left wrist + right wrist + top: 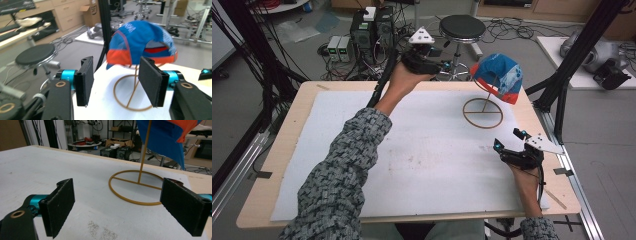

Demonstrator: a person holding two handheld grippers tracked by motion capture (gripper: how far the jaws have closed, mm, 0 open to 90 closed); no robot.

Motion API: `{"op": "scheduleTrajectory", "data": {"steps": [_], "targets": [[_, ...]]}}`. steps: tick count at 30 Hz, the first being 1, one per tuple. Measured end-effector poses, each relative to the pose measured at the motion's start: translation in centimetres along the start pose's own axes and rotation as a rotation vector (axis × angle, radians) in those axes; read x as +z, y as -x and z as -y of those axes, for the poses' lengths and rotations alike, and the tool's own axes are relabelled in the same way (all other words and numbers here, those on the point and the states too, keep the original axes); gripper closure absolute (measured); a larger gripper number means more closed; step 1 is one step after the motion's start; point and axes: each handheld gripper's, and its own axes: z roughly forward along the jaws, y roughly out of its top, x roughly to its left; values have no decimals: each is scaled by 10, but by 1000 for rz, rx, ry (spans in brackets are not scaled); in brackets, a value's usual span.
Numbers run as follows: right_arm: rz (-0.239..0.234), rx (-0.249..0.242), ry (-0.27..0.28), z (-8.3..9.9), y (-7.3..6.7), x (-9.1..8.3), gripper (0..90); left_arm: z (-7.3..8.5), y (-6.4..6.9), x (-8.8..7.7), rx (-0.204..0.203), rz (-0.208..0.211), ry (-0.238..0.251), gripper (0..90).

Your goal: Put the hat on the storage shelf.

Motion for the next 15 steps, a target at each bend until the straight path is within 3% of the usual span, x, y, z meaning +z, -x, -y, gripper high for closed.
{"op": "scheduleTrajectory", "data": {"steps": [6,15], "targets": [[5,10,2,-1,0,1,117,25,-9,-39,-22,-54,-6,408],[-8,-5,-14,-3,-5,8,117,68,-1,-98,-20,-126,-17,368]]}}
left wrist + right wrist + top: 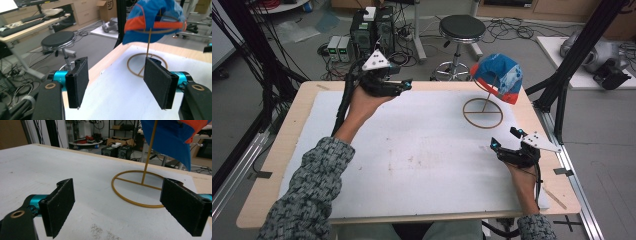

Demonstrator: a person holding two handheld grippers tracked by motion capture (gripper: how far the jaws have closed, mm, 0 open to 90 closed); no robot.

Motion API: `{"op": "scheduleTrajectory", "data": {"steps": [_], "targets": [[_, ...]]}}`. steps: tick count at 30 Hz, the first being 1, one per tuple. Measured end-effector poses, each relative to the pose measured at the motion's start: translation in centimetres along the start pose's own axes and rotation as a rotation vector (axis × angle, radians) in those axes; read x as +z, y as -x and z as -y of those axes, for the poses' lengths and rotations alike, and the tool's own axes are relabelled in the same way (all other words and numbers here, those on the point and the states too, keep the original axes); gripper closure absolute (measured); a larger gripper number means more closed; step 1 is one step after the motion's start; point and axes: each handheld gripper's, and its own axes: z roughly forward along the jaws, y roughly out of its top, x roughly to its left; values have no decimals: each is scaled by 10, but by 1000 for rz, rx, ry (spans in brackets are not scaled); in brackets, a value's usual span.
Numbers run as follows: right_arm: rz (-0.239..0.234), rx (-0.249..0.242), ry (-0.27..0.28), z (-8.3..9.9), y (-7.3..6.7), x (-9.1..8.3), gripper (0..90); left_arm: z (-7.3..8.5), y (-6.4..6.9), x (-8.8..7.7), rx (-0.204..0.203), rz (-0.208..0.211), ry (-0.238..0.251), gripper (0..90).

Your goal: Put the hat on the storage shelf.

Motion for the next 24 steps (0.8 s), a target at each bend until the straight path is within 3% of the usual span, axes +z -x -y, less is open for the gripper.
{"op": "scheduleTrajectory", "data": {"steps": [8,12,24], "targets": [[5,8,-8,1,0,-1,118,44,7,-44,-18,-75,3,323],[6,7,-9,1,-1,-2,118,71,7,-64,-45,-123,15,324],[4,8,-12,1,-2,-2,117,135,11,-98,-109,-213,-8,310]]}}
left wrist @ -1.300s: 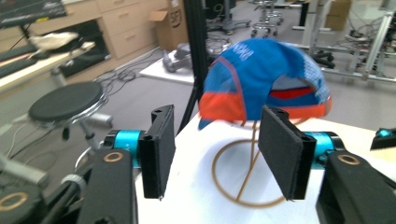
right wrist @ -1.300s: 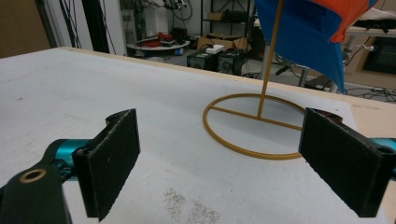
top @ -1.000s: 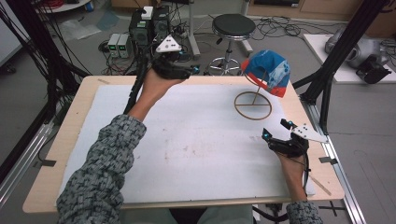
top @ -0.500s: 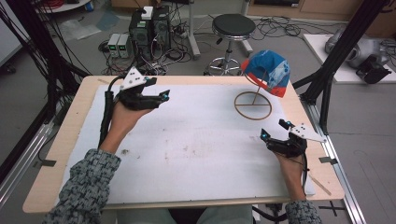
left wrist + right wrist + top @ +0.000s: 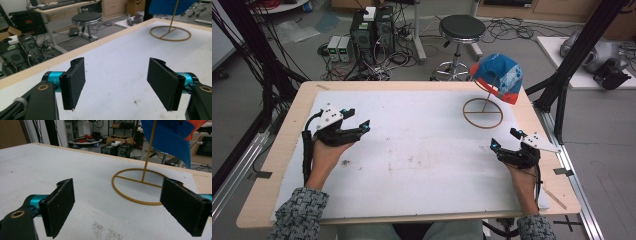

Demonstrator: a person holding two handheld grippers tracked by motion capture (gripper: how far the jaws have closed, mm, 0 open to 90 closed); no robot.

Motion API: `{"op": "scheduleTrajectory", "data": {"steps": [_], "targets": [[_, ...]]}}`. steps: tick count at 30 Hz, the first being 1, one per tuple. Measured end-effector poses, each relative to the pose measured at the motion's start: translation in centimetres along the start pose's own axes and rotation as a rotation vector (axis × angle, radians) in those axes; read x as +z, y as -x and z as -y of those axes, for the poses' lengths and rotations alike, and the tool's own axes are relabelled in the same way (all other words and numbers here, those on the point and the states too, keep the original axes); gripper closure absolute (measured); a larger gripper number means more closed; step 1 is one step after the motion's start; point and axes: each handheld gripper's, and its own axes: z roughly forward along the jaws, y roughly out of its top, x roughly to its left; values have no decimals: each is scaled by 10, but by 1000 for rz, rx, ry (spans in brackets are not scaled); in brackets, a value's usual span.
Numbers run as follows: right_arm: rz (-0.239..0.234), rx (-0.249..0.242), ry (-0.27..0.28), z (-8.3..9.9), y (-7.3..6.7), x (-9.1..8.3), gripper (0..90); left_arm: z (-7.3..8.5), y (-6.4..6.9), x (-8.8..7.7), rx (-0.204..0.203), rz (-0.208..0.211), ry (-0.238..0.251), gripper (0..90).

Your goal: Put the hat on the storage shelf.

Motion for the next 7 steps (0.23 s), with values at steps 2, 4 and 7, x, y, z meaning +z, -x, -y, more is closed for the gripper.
{"op": "scheduleTrajectory", "data": {"steps": [2,4,7], "targets": [[1,-1,0,0,0,0,118,10,-1,-5,-4,-11,-6,309],[1,-2,1,0,0,0,117,15,-1,-8,-17,-19,-4,307],[0,0,-5,0,-1,0,118,23,-3,-13,-25,-34,-6,303]]}}
